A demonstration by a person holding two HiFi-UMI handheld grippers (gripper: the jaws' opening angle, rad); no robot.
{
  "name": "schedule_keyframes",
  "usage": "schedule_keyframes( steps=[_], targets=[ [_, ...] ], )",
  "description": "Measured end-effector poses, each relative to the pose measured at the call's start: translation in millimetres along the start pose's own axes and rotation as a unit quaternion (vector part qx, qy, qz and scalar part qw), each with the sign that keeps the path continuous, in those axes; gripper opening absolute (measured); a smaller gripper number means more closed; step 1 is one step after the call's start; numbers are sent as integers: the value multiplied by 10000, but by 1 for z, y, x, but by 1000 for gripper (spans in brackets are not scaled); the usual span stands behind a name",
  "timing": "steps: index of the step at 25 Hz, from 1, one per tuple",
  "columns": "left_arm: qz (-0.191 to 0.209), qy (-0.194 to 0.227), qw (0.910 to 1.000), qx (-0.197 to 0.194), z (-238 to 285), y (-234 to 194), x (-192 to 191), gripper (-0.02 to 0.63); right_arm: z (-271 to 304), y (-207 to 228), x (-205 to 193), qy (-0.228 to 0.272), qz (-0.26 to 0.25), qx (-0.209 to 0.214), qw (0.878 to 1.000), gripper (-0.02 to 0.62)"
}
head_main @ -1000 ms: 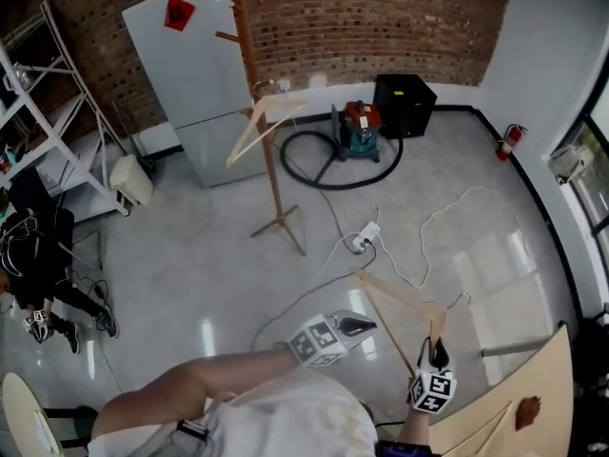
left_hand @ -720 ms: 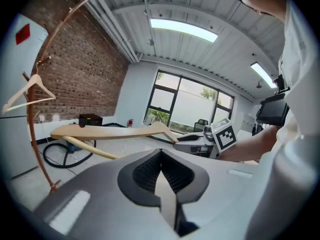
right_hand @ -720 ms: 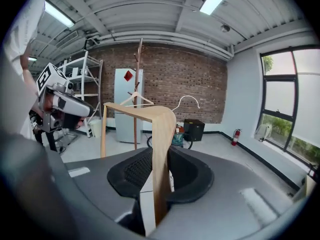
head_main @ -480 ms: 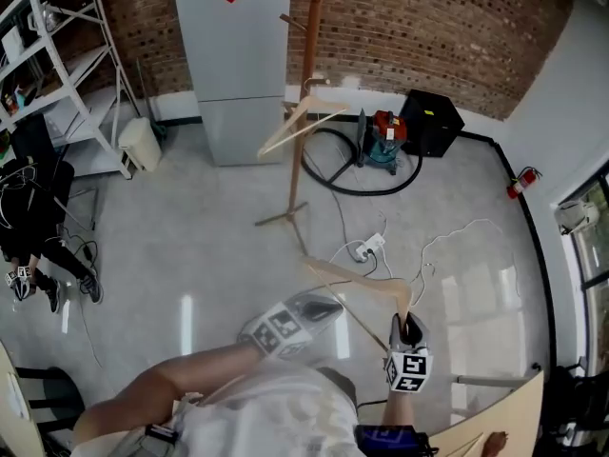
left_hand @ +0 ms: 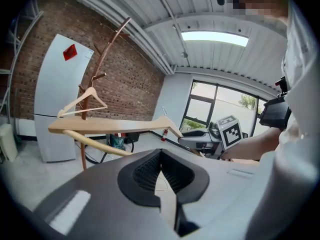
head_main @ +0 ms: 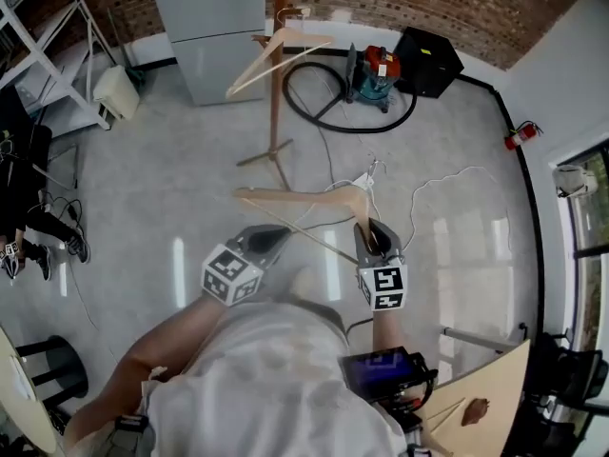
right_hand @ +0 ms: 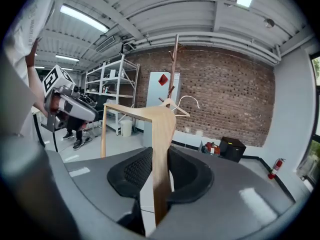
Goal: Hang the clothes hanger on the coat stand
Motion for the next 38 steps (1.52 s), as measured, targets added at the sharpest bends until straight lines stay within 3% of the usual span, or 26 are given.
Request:
schedule_keyframes(
  steps=[12,15,18,27,33,38],
  targets=[
    [-13,175,9977,656,60,-33,53,2,70,46,63,199,-642,824,9943,110],
    [144,295,9956,880,65,-51,75,2,97,48,97,435,-867,1058,9896,110],
    [116,263,9944,1019,75,-51,79,2,108,59,96,369,-901,1166,9884,110],
    [27,198,9942,1052,87,-76,81,2,141,62,111,393,-953,1247,9868,110],
    [-167,228,9965,788,116,-85,67,2,148,73,97,209,-991,1237,9871,110],
    [-102,570,9961,672,122,-132,84,2,189,62,119,349,-1267,1342,9822,110]
  ],
)
Point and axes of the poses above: the fingertips, and each gripper's own axes: z forward along the fingers, y to its right, x out of its top, the point moved 5 cm from there along -z, backward along the fingers, and after that the axes turned 14 degrees about z, right-handed, at the moved point
